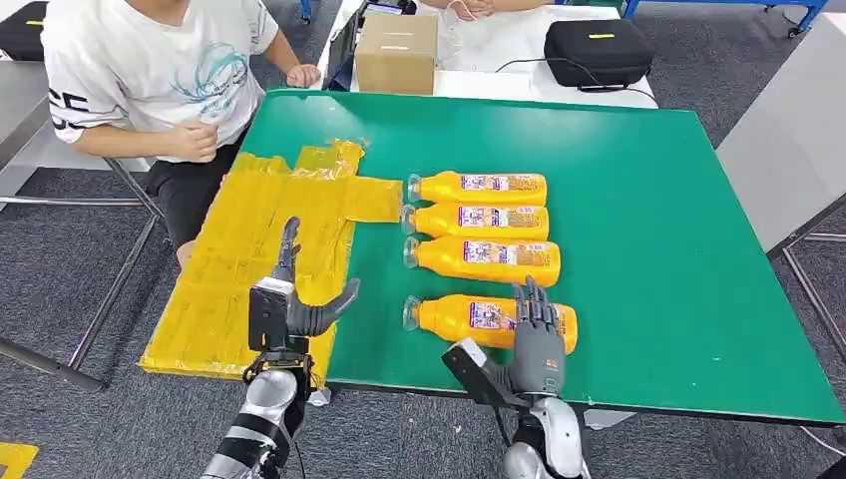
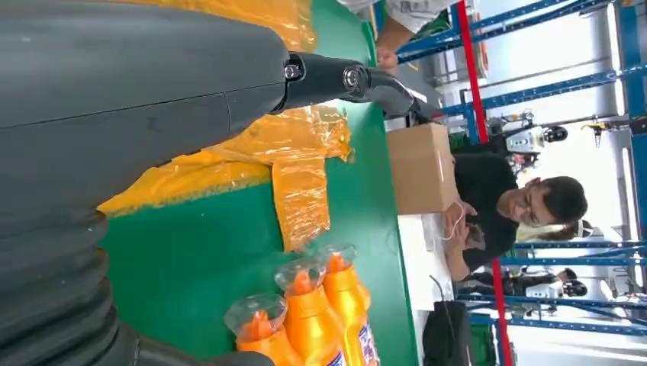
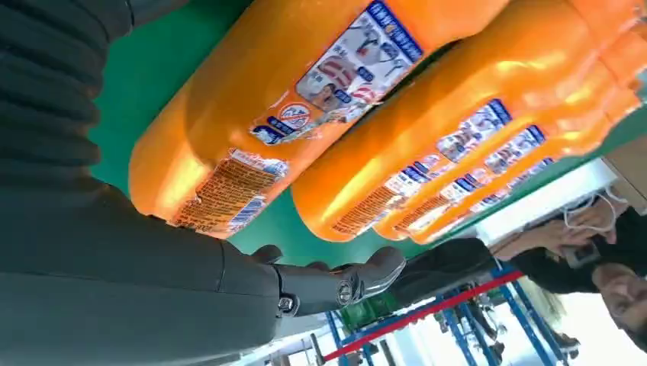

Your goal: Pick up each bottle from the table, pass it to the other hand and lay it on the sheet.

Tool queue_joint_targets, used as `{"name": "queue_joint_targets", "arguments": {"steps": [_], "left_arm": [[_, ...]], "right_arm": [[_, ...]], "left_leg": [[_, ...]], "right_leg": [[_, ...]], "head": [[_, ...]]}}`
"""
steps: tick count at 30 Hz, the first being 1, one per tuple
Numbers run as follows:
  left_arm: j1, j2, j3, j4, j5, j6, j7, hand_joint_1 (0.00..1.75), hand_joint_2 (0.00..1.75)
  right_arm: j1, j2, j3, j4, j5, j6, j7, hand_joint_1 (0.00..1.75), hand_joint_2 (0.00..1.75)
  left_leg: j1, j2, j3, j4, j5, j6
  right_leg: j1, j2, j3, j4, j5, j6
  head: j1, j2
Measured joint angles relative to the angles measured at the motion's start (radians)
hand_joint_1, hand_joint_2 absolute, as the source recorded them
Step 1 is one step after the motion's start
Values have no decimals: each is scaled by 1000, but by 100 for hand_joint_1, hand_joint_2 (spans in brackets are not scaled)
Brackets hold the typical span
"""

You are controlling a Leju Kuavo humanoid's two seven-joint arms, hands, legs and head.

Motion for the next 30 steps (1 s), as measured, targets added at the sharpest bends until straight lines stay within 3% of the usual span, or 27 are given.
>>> {"name": "queue_joint_targets", "arguments": {"steps": [13, 30], "left_arm": [[0, -3, 9, 0, 11, -20, -2, 0, 175], [-3, -3, 13, 0, 37, -114, 1, 0, 175]], "right_arm": [[-14, -29, -15, 26, 0, 42, 11, 0, 175], [-108, -106, -14, 123, 18, 269, 60, 0, 175]], "left_leg": [[0, 0, 0, 0, 0, 0], [0, 0, 4, 0, 0, 0]], "right_leg": [[0, 0, 0, 0, 0, 0], [0, 0, 4, -1, 0, 0]], "head": [[0, 0], [0, 0]]}}
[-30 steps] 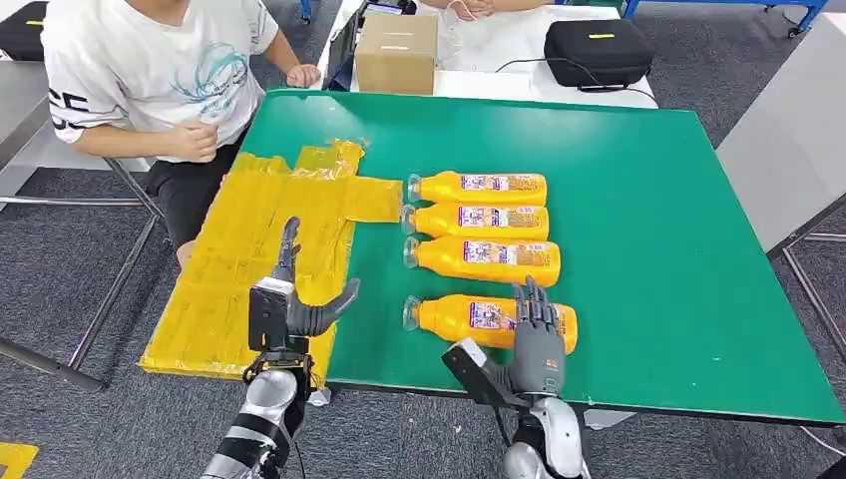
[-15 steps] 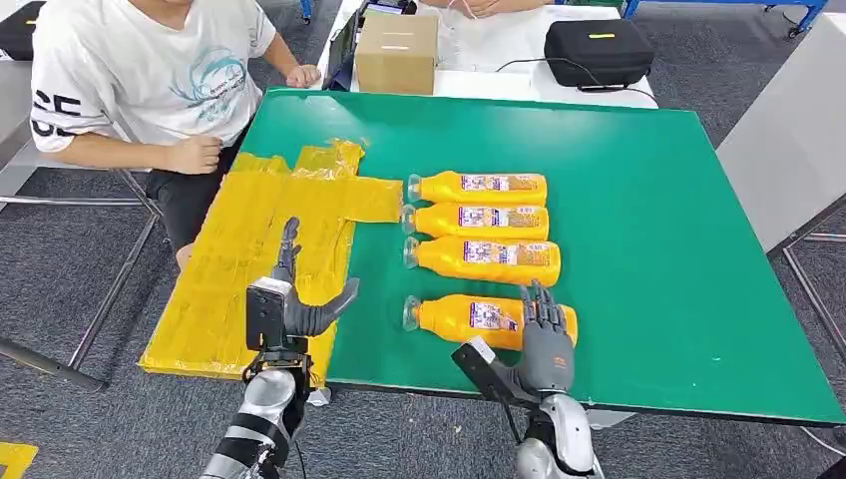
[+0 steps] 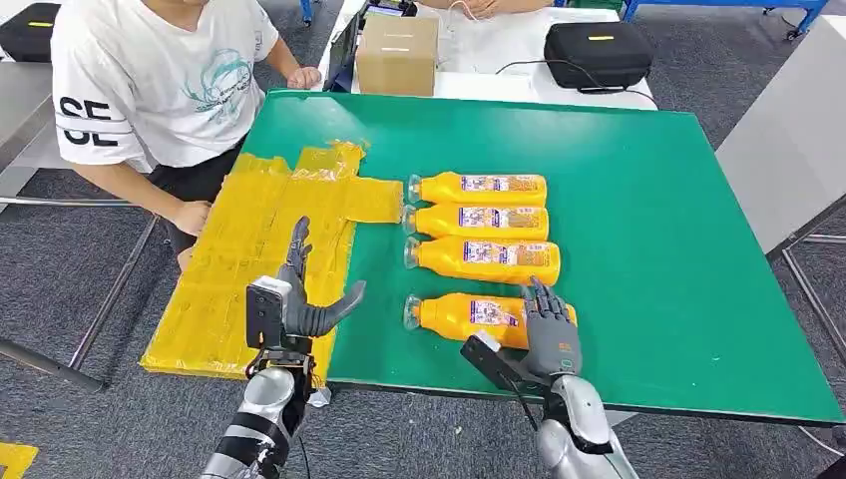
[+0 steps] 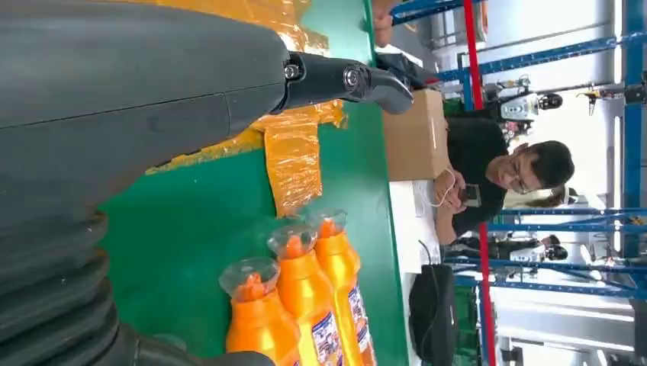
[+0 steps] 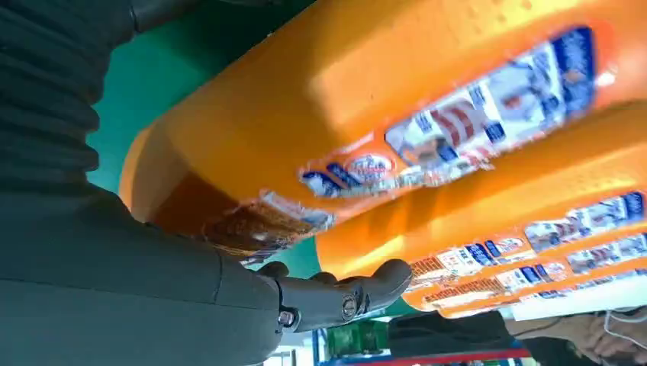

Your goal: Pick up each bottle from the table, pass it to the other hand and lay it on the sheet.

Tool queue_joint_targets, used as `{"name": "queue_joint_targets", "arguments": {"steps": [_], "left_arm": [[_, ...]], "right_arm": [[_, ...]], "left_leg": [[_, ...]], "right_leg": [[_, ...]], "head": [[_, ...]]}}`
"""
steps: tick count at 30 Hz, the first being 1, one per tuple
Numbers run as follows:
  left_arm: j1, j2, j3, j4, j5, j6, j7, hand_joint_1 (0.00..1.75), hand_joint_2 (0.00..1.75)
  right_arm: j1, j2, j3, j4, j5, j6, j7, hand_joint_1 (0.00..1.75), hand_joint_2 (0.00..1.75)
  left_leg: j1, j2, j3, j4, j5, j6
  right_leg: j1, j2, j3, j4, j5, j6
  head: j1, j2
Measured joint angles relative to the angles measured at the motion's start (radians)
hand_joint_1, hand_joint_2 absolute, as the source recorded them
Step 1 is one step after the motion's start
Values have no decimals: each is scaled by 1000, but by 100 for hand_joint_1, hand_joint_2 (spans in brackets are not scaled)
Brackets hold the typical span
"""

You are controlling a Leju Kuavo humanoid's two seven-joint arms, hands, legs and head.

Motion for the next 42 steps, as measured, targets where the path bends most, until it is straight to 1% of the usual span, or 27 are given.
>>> {"name": "queue_joint_targets", "arguments": {"steps": [3, 4, 5, 6, 7, 13, 18, 22, 33, 37, 39, 42], "left_arm": [[0, 0, 4, 0, 1, -13, 1, 0, 175], [0, 0, 5, 0, 1, -14, 2, 0, 175], [0, 0, 6, 0, 2, -16, 3, 0, 175], [-1, 0, 8, 0, 5, -21, 5, 0, 175], [-1, 0, 11, 0, 12, -26, 8, 0, 175], [-4, 0, 20, 1, 32, -61, 10, 0, 175], [-15, 0, 31, 10, 47, -99, 9, 0, 175], [-25, 0, 40, 24, 54, -115, 6, 0, 175], [-36, 0, 47, 43, 54, -117, 6, 0, 175], [-38, 0, 50, 46, 50, -115, -3, 0, 175], [-39, 0, 51, 47, 31, -89, -10, 0, 175], [-44, 0, 52, 53, 11, -60, -12, 0, 175]], "right_arm": [[-20, -5, 4, 24, 14, 5, 13, 0, 175], [-28, -5, 6, 31, 18, 9, 16, 5, 175], [-34, -5, 7, 38, 19, 13, 18, 91, 175], [-41, -7, 8, 45, 19, 16, 19, 157, 175], [-46, -8, 9, 52, 18, 18, 19, 173, 175], [-90, -11, 13, 98, -12, 44, 4, 175, 175], [-119, -25, 13, 111, -116, 149, -55, 175, 175], [-131, -42, 16, 111, -157, 188, -75, 175, 175], [-135, -56, 22, 111, -163, 197, -83, 175, 175], [-140, -58, 26, 111, -212, 193, -97, 175, 175], [-141, -53, 26, 111, -251, 180, -127, 175, 175], [-134, -18, 26, 100, -326, 130, -187, 175, 175]], "left_leg": [[0, 0, 2, 0, 0, 0], [0, 0, 3, 0, 0, 0], [0, 0, 4, 0, 0, 0], [0, 0, 4, 0, 0, 0], [0, 0, 5, 0, 0, 0], [0, 1, 7, 0, 0, 1], [0, 3, 11, 0, 0, 1], [0, 5, 13, 0, 0, 1], [0, 5, 14, 0, 0, 1], [0, 5, 14, 0, 0, 1], [0, 7, 14, 0, 0, 1], [0, 8, 13, 0, 0, 1]], "right_leg": [[0, 0, 2, 0, 0, 0], [0, 0, 3, 0, 0, 0], [0, 0, 4, 0, 0, 0], [0, 0, 4, 0, 0, 0], [0, 0, 5, 0, 0, 0], [0, 0, 6, -1, 2, 0], [0, 1, 8, -1, 3, -2], [0, 3, 10, -2, 3, -2], [1, 3, 10, -2, 4, -2], [1, 3, 11, -2, 4, -2], [1, 4, 11, -2, 4, -2], [1, 5, 10, -1, 6, -4]], "head": [[0, 0], [0, 0], [0, 0], [0, 0], [0, 0], [0, 0], [0, 0], [0, 0], [0, 0], [0, 0], [0, 0], [0, 0]]}}
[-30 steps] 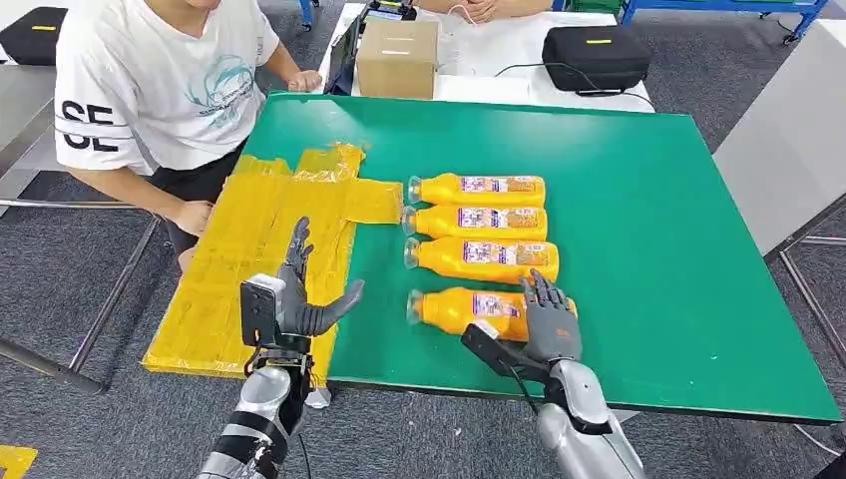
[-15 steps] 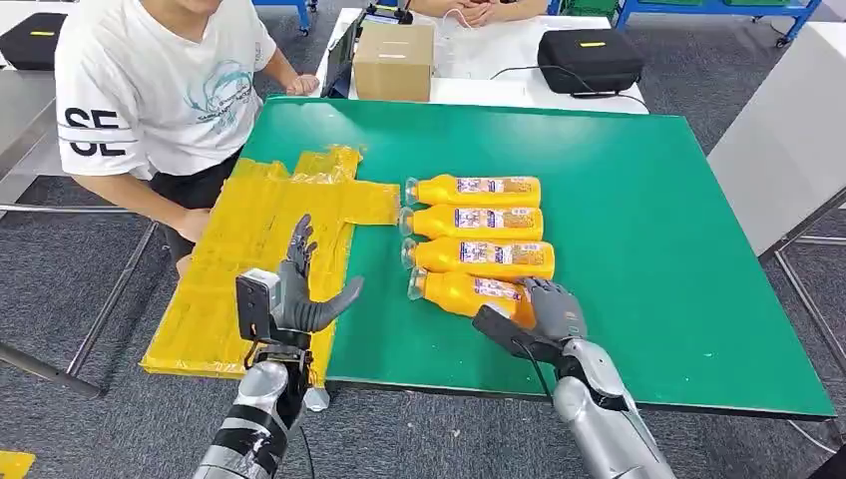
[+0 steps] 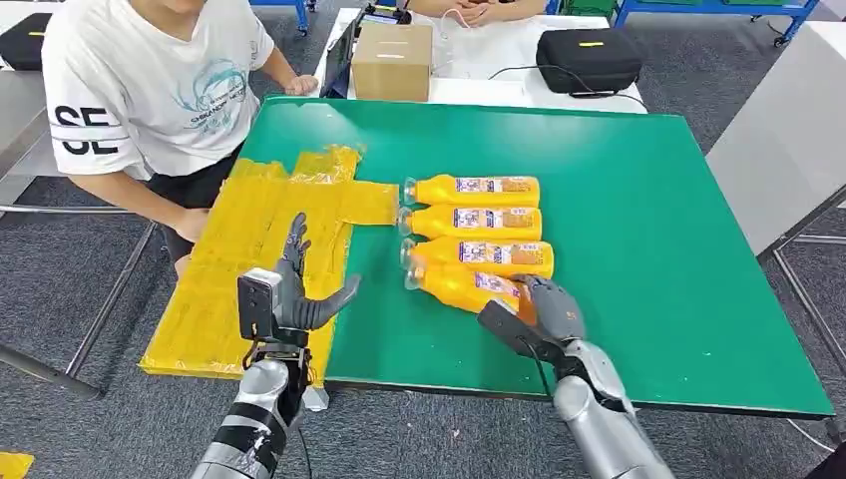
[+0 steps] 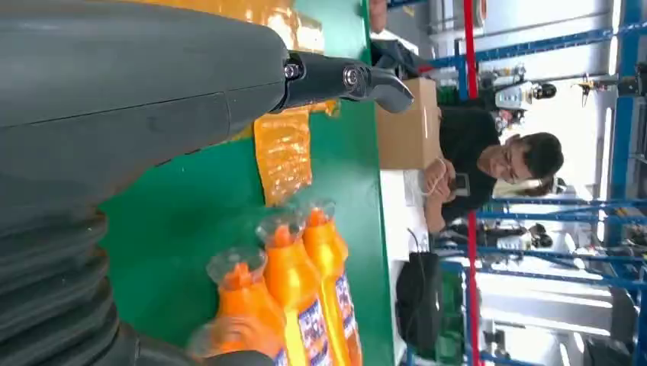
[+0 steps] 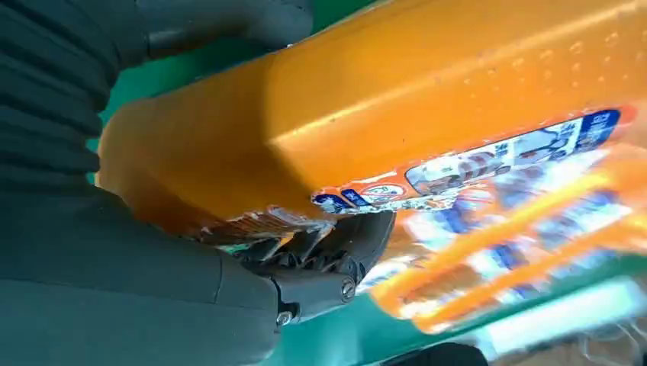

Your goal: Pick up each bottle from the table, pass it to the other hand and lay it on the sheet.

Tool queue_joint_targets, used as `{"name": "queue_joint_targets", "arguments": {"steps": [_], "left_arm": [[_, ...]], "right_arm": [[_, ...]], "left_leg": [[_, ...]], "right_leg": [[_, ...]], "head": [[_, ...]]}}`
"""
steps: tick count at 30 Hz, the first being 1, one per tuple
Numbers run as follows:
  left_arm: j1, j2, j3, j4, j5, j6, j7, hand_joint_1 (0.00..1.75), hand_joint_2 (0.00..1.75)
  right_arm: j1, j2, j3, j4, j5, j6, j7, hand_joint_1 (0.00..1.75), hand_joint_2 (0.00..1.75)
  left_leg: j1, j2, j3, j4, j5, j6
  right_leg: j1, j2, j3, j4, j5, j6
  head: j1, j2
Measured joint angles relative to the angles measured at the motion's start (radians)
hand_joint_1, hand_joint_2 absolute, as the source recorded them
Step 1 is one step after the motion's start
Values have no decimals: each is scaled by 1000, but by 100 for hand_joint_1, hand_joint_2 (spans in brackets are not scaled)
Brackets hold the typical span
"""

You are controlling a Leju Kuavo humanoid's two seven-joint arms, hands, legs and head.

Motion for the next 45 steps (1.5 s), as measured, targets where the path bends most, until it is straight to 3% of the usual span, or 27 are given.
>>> {"name": "queue_joint_targets", "arguments": {"steps": [7, 10, 22, 28, 39, 45], "left_arm": [[-42, 0, -25, 35, -32, 55, 11, 0, 175], [-65, 0, -45, 44, -27, 59, 26, 0, 175], [-115, 1, -121, 56, 59, -50, 59, 0, 175], [-132, 6, -169, 56, 206, -272, 105, 0, 175], [-140, 16, -198, 56, 282, -350, 133, 0, 175], [-156, 16, -218, 59, 283, -302, 143, 0, 175]], "right_arm": [[34, 167, 27, -68, -207, -246, -152, 175, 175], [25, 211, 43, -68, -276, -295, -184, 175, 175], [-65, 285, 48, 14, -403, -348, -328, 175, 175], [-130, 294, 52, 120, -429, -339, -386, 175, 175], [-162, 304, 65, 199, -406, -328, -388, 175, 175], [-167, 329, 114, 251, -366, -318, -378, 175, 175]], "left_leg": [[3, -1, -11, 0, 3, -3], [3, -1, -14, 0, 3, -3], [1, -5, -18, 0, 3, -3], [1, -5, -18, 0, 3, -3], [1, -5, -19, 0, 3, -3], [1, -5, -20, 0, 3, -3]], "right_leg": [[2, -1, -11, 2, 0, 0], [2, -1, -12, 3, 0, 0], [1, -4, -16, 2, 0, 0], [1, -4, -16, 2, 0, 0], [1, -4, -17, 2, 0, 0], [1, -4, -17, 2, 0, 0]], "head": [[0, 0], [0, 0], [0, 0], [0, 0], [0, 0], [0, 0]]}}
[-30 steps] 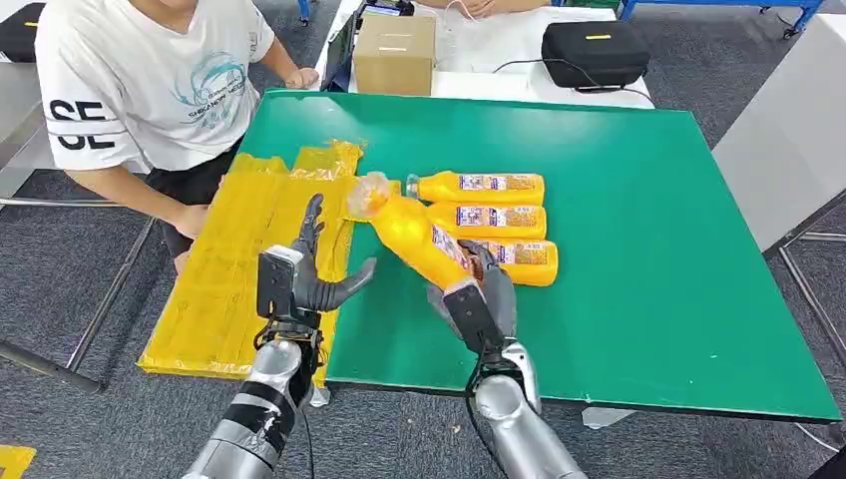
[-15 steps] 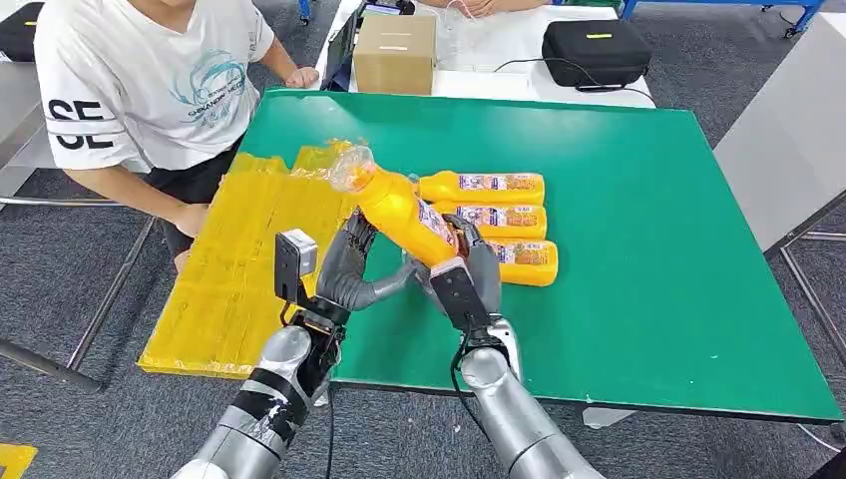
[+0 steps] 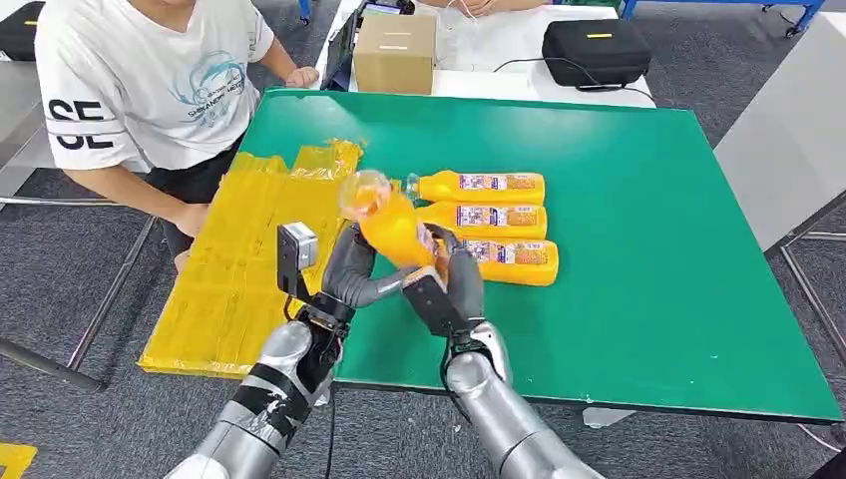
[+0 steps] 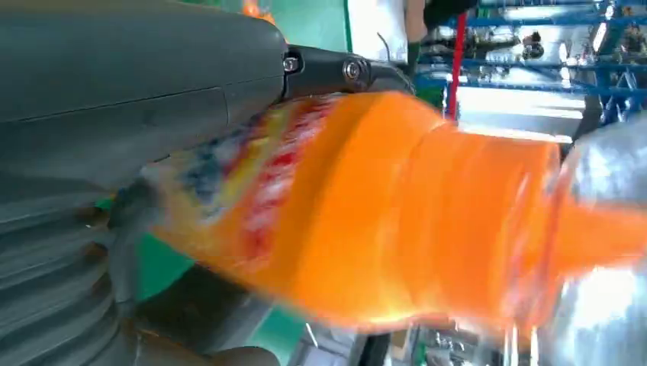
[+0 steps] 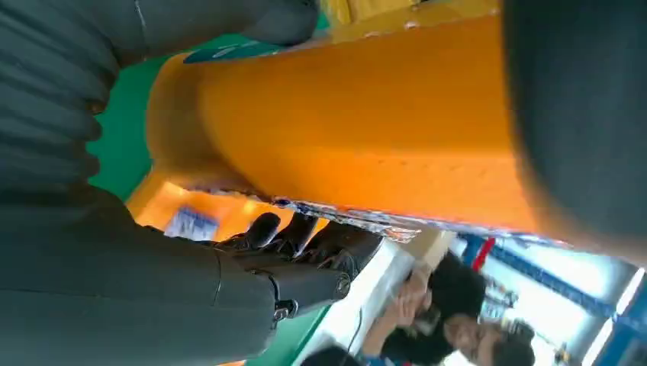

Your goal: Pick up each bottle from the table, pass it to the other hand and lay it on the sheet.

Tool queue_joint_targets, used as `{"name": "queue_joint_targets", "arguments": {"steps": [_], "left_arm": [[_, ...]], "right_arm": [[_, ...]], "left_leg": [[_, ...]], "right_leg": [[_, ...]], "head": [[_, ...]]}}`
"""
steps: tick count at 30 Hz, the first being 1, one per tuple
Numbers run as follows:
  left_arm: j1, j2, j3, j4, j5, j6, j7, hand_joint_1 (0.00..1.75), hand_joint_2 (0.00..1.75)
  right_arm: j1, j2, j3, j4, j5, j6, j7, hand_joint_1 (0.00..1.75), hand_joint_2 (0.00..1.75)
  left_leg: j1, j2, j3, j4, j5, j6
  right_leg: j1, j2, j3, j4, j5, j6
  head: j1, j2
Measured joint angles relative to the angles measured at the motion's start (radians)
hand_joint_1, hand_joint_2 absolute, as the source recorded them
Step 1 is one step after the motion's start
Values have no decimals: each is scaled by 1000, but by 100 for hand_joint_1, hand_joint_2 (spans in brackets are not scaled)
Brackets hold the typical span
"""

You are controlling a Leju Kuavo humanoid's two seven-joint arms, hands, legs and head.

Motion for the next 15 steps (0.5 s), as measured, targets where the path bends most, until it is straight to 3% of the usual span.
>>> {"name": "queue_joint_targets", "arguments": {"steps": [9, 10, 11, 15], "left_arm": [[-34, 0, -13, 69, -72, 202, -43, 0, 175], [-35, 0, -13, 75, -79, 216, -51, 94, 175], [-38, 0, -13, 84, -84, 226, -57, 175, 175], [-41, 0, -13, 102, -89, 236, -65, 175, 175]], "right_arm": [[3, 41, 47, 26, -55, 24, -2, 175, 175], [3, 43, 49, 26, -60, 24, -3, 175, 175], [3, 44, 53, 28, -64, 25, -3, 175, 175], [3, 45, 58, 29, -70, 24, -3, 175, 175]], "left_leg": [[0, 0, 0, 0, 0, 0], [0, 0, 0, 0, 0, 0], [0, 0, 0, 0, 0, 0], [0, 0, 0, 0, 0, 0]], "right_leg": [[0, 0, 0, 0, 0, 0], [0, 0, 0, 0, 0, 0], [0, 0, 0, 0, 0, 0], [0, 0, 0, 0, 0, 0]], "head": [[0, 0], [0, 0], [0, 0], [0, 0]]}}
